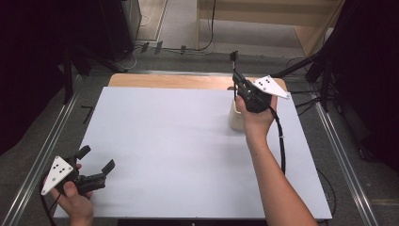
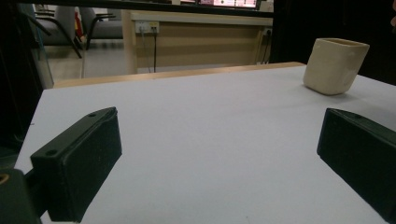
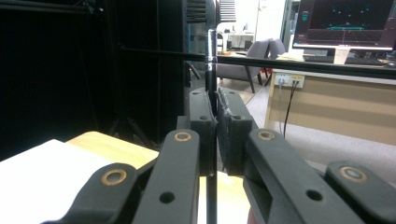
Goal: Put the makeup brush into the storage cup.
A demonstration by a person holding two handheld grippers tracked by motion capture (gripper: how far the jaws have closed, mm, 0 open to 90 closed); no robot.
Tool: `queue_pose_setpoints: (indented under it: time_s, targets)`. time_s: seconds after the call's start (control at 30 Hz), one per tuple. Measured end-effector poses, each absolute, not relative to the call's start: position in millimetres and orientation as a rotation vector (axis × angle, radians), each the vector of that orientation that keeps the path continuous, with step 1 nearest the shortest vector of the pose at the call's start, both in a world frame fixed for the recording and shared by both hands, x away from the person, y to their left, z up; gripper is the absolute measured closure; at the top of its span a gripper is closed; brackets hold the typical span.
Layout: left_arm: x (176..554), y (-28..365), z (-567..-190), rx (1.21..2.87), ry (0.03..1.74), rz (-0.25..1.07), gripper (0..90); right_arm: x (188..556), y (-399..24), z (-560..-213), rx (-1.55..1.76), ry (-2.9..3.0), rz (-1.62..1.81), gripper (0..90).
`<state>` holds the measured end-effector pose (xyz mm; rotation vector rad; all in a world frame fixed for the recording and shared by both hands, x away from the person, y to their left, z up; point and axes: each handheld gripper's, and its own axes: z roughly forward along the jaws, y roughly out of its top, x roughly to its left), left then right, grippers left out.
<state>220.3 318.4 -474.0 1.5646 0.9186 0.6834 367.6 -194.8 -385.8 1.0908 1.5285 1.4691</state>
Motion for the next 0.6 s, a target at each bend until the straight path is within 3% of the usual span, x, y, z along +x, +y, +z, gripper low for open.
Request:
queue_pose_setpoints:
  time_s: [0.6]
  targets:
    - [220.4, 319.1, -474.1, 1.567, 0.92, 0.683, 0.4, 366.5, -210.4, -395.9, 1.127, 1.519, 1.439, 87.1]
